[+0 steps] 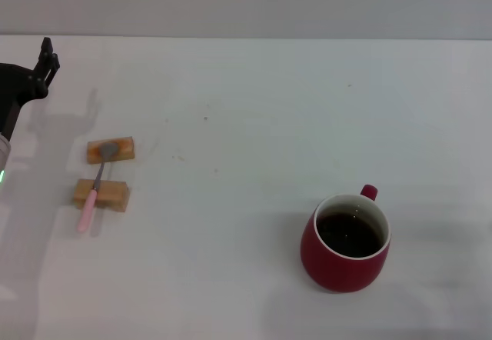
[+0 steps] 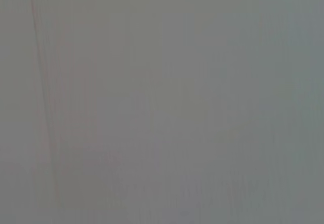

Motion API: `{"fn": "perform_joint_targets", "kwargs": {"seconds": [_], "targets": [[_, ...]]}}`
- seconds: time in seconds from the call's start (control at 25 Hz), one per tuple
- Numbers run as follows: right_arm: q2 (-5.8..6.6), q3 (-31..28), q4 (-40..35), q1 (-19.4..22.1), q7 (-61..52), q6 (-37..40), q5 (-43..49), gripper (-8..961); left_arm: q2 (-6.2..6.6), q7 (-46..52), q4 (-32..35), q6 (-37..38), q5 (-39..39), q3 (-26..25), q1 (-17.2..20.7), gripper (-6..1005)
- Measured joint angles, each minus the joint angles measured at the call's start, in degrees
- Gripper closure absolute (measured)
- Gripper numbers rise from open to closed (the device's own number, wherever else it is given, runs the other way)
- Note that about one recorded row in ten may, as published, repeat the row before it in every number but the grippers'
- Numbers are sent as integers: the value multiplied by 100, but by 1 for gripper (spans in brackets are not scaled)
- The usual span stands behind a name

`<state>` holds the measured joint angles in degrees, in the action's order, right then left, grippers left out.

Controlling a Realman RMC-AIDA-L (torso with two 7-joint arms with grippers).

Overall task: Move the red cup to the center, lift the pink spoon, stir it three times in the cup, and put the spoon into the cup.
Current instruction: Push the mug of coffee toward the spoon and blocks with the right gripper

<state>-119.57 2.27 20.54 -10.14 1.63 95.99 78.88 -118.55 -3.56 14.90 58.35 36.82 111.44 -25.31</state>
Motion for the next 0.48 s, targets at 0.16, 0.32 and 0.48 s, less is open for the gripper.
{"fn": "perform_joint_targets", "kwargs": {"seconds": [0.16, 0.32, 0.48], "targets": [[13, 28, 12, -18, -200, -243, 10, 751, -1, -3, -4, -4, 0, 0, 0, 193], [1, 89, 11, -21, -255, -301, 13, 861, -1, -11, -5, -8, 0, 0, 2, 194], [-6, 190, 25, -42, -224, -357, 14, 923, 1, 9, -52, -16, 0, 0, 2, 194]]}}
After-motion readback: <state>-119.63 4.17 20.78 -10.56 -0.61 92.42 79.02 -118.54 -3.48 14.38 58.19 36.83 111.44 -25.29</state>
